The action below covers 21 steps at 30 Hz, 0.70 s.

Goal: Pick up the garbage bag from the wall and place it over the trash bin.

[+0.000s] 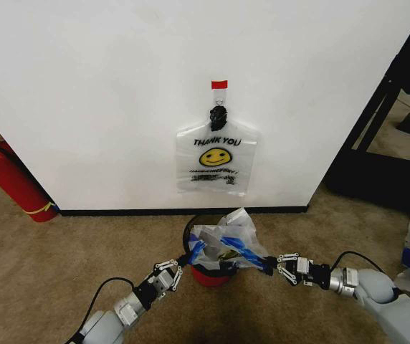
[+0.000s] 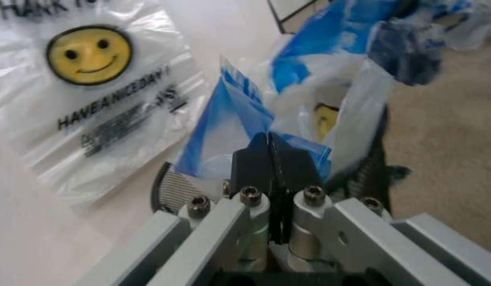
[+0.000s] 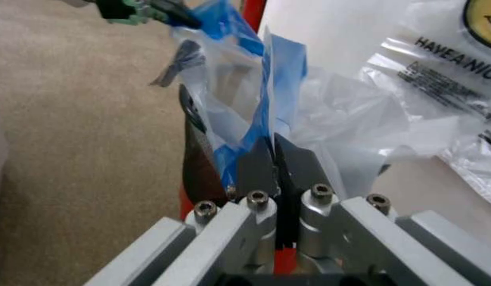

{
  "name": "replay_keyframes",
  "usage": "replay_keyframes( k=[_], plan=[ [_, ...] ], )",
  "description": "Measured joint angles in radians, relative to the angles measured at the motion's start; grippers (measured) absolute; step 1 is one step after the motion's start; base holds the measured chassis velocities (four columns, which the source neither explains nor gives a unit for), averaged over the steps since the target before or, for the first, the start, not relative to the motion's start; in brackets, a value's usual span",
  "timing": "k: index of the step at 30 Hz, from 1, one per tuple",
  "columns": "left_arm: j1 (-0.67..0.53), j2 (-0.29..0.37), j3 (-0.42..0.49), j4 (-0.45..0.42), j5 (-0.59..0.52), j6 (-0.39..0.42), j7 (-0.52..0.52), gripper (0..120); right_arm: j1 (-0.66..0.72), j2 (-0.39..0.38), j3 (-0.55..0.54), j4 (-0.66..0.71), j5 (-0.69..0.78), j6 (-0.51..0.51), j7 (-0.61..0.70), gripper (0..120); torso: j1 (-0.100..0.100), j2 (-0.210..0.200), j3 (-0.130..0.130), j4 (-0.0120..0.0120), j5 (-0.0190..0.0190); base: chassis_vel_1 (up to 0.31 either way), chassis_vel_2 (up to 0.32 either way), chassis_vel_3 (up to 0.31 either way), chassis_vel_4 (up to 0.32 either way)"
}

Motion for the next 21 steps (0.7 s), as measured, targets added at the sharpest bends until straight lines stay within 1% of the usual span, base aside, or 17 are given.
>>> replay_keyframes(
  k=[4, 8, 17, 19, 21],
  plan=[
    [0.008, -0.001, -0.015, 0.020, 0.044, -0.026, 0.021, 0, 0.005, 0.008, 0.000, -0.019, -0.016, 0.017, 0.027, 0, 0.000, 0.000, 0.000, -0.0001, 0.0000, 0.000, 0.000, 0.000, 0.000],
    [0.007, -0.005, -0.030, 0.061, 0.088, -0.026, 0.018, 0, 0.009, 0.024, -0.012, -0.043, -0.054, 0.036, 0.093, 0, 0.000, 0.000, 0.000, -0.0001, -0.0001, 0.000, 0.000, 0.000, 0.000],
    [0.010, -0.017, -0.030, 0.089, 0.105, -0.022, 0.012, 0, 0.002, 0.046, -0.032, -0.066, -0.077, 0.051, 0.095, 0, 0.000, 0.000, 0.000, -0.0001, 0.0002, 0.000, 0.000, 0.000, 0.000],
    [0.009, -0.027, -0.026, 0.097, 0.114, -0.022, 0.012, 0, 0.000, 0.047, -0.031, -0.073, -0.091, 0.052, 0.088, 0, 0.000, 0.000, 0.000, -0.0002, -0.0002, 0.000, 0.000, 0.000, 0.000],
    [0.002, -0.039, -0.024, 0.111, 0.124, -0.022, 0.011, 0, 0.002, 0.054, -0.029, -0.089, -0.109, 0.054, 0.097, 0, 0.000, 0.000, 0.000, -0.0002, 0.0001, 0.000, 0.000, 0.000, 0.000]
  ],
)
